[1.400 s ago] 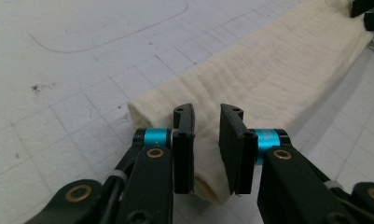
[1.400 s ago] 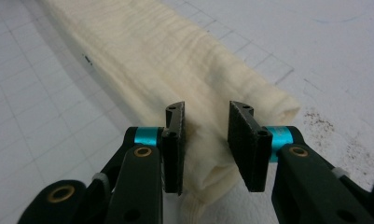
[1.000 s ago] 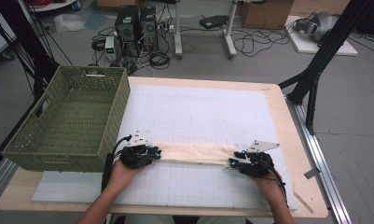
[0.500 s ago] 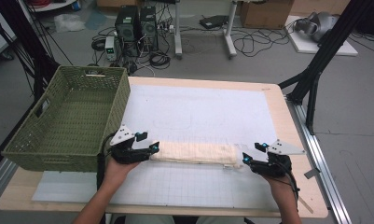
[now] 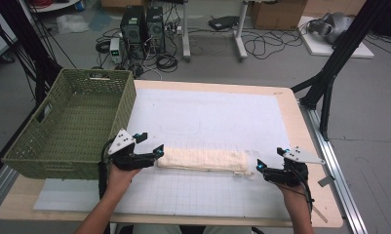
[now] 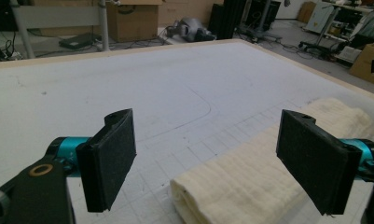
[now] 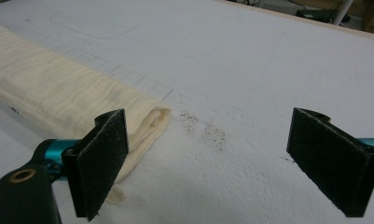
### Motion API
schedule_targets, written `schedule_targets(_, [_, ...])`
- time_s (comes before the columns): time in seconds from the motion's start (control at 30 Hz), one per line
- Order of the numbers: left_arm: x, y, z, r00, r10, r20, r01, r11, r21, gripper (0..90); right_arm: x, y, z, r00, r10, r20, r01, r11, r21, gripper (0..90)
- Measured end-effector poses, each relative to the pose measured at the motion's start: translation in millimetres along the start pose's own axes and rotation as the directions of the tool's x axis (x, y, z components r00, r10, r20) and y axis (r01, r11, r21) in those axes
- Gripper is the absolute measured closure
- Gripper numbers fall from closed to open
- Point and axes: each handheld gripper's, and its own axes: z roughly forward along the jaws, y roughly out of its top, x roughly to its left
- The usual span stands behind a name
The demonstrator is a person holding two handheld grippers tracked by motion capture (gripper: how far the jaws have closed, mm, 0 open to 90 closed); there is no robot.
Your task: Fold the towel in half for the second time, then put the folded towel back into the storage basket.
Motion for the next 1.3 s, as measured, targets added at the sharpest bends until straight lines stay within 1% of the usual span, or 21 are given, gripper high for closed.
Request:
schedule_targets(0.13, [-0.1, -1.2, 0.3, 0.9999, 0.003, -0.010, -0.003, 0.9999, 0.015, 21.1, -0.3, -0.4, 1.3, 0.9999, -0.014, 0.004, 0.014, 1.000, 0.008, 12.0])
schedule_targets(0.23, [-0.7, -1.7, 0.6, 0.9999, 0.007, -0.015, -0.007, 0.9997, 0.023, 21.7, -0.4, -0.9, 1.1, 0.9999, -0.010, 0.005, 0.010, 1.000, 0.009, 12.0])
schedule_targets(0.43, [-0.8, -4.1, 4.1, 1.0000, 0.007, -0.005, -0.007, 0.9992, 0.040, 21.8, -2.8, -2.4, 0.1, 1.0000, -0.003, 0.008, 0.003, 1.000, 0.014, 12.0])
schedule_targets(0.53, [0.3, -5.0, 3.9, 1.0000, -0.001, -0.001, 0.001, 0.9991, 0.043, 21.9, -2.8, -2.1, 0.5, 0.9999, 0.003, 0.010, -0.003, 1.000, 0.012, 12.0])
schedule_targets(0.67, [1.5, -6.0, 5.7, 0.9999, -0.011, -0.001, 0.012, 0.9988, 0.048, 22.1, -2.3, -2.9, 3.3, 0.9999, -0.005, 0.009, 0.005, 1.000, 0.021, 12.1])
schedule_targets(0.73, [1.2, -5.9, 5.7, 1.0000, -0.007, 0.000, 0.007, 0.9985, 0.055, 22.1, -2.7, -3.3, 3.7, 0.9999, -0.009, 0.008, 0.008, 1.000, 0.026, 12.1])
schedule_targets(0.77, [1.1, -5.9, 5.6, 1.0000, -0.007, -0.001, 0.007, 0.9985, 0.054, 22.1, -2.5, -3.4, 3.6, 1.0000, -0.002, 0.007, 0.002, 1.000, 0.024, 12.0])
schedule_targets(0.87, [1.6, -6.5, 6.3, 0.9997, -0.024, -0.001, 0.024, 0.9981, 0.056, 22.1, -2.1, -3.7, 3.4, 1.0000, 0.001, 0.008, -0.001, 1.000, 0.025, 12.0])
schedule_targets(0.9, [2.1, -7.1, 7.2, 0.9993, -0.038, 0.000, 0.038, 0.9973, 0.064, 22.0, -2.1, -3.8, 3.3, 1.0000, 0.000, 0.007, 0.000, 1.000, 0.027, 12.0])
schedule_targets(0.93, [2.1, -7.7, 8.8, 0.9981, -0.062, 0.003, 0.061, 0.9955, 0.072, 21.8, -1.9, -4.0, 3.3, 1.0000, 0.000, 0.006, 0.000, 1.000, 0.026, 12.1])
schedule_targets(1.0, [2.1, -9.2, 12.7, 0.9962, -0.087, -0.005, 0.087, 0.9914, 0.097, 20.0, -1.8, -4.4, 3.1, 1.0000, -0.005, 0.003, 0.005, 1.000, 0.028, 12.1])
schedule_targets(1.07, [0.8, -10.6, 15.7, 0.9950, -0.095, -0.030, 0.098, 0.9873, 0.125, 18.0, -2.3, -4.8, 2.1, 1.0000, -0.010, 0.003, 0.009, 0.999, 0.032, 12.1])
schedule_targets(1.13, [-0.2, -12.3, 18.6, 0.9942, -0.095, -0.050, 0.102, 0.9825, 0.156, 18.0, -2.9, -5.3, 0.1, 1.0000, -0.005, 0.003, 0.005, 1.000, 0.030, 12.1])
schedule_targets(1.17, [-0.4, -13.6, 19.9, 0.9940, -0.095, -0.053, 0.103, 0.9786, 0.178, 18.0, -3.4, -5.7, -0.4, 1.0000, -0.003, 0.003, 0.003, 1.000, 0.024, 12.1])
schedule_targets(1.23, [-0.1, -16.6, 23.3, 0.9933, -0.093, -0.069, 0.107, 0.9659, 0.236, 18.2, -3.9, -6.7, -0.5, 1.0000, 0.002, 0.002, -0.002, 1.000, 0.028, 12.1])
schedule_targets(1.3, [0.1, -19.6, 25.9, 0.9930, -0.091, -0.075, 0.107, 0.9599, 0.259, 21.6, -3.9, -7.4, 0.7, 1.0000, 0.000, -0.001, 0.000, 0.999, 0.033, 12.1])
